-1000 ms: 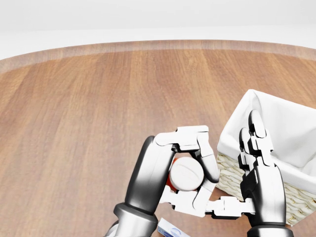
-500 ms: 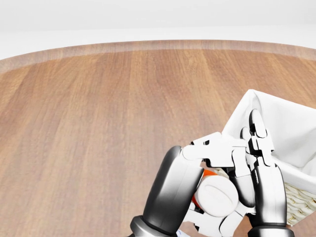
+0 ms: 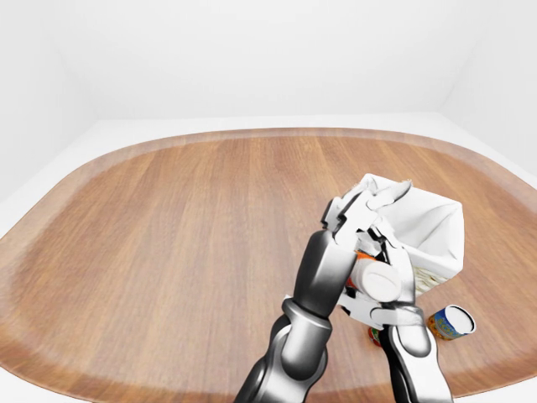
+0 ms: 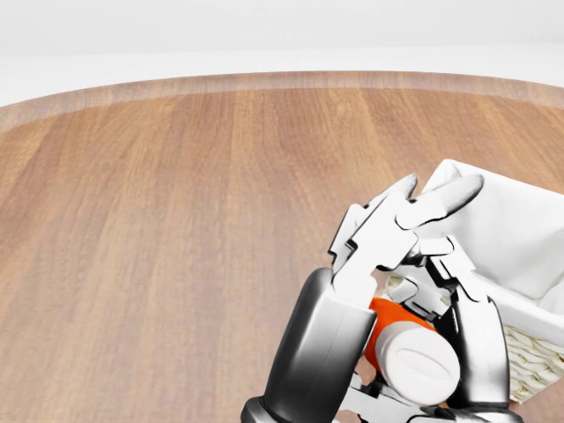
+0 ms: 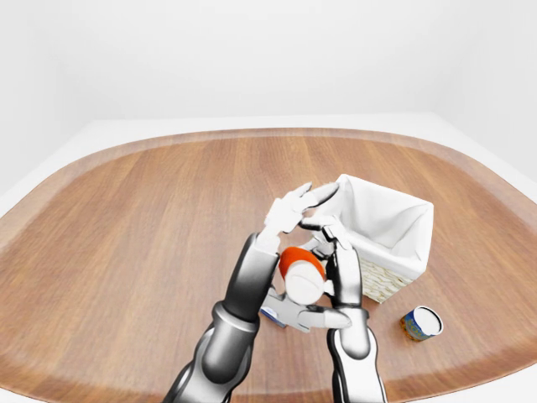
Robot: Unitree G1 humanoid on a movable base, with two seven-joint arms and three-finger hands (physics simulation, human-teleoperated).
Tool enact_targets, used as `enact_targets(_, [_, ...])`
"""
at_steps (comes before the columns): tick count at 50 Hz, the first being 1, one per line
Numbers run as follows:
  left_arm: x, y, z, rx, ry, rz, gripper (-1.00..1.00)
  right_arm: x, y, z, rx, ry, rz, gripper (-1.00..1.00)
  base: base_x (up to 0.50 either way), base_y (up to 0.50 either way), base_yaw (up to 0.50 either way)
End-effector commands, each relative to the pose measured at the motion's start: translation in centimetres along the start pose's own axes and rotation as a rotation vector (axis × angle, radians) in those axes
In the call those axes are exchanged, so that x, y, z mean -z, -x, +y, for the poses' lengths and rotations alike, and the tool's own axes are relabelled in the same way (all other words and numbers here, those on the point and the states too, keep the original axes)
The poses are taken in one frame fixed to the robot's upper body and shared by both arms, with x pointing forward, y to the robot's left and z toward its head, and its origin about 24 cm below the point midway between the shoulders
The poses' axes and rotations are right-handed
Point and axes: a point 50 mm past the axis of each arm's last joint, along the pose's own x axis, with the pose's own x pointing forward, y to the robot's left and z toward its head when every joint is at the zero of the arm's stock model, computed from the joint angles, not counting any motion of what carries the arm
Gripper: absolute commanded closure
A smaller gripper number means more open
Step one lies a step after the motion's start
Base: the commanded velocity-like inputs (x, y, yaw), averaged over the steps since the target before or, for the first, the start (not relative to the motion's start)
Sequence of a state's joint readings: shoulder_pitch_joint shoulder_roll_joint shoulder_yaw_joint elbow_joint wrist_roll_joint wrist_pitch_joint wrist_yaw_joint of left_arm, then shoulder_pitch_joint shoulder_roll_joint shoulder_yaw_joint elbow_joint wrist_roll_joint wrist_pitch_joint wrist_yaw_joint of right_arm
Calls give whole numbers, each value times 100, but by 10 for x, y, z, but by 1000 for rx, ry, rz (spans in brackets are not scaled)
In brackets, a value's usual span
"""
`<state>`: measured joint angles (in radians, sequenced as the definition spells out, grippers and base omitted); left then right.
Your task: Pick up the ketchup, and put it in the basket.
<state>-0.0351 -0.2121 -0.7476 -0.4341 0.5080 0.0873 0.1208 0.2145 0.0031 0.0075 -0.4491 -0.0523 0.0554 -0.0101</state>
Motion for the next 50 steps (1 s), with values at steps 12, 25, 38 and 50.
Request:
enact_targets(12, [1,-1,3,-11,28,7,-100,2,-3,2,3,10,-7,100,0,0,0])
enact_targets(25, [1,1,7,-23,22,3,-100,3,-3,2,8,13,-6,100,0,0,0])
enact_targets(38, [-37,23,60,-151,-64,-149,-100,6,-6,-1,25,9,-3,100,0,0,0])
enact_targets(50, [6,64,121,-325,-139,131,-100,4,-5,-3,45,15,-11,100,0,0,0])
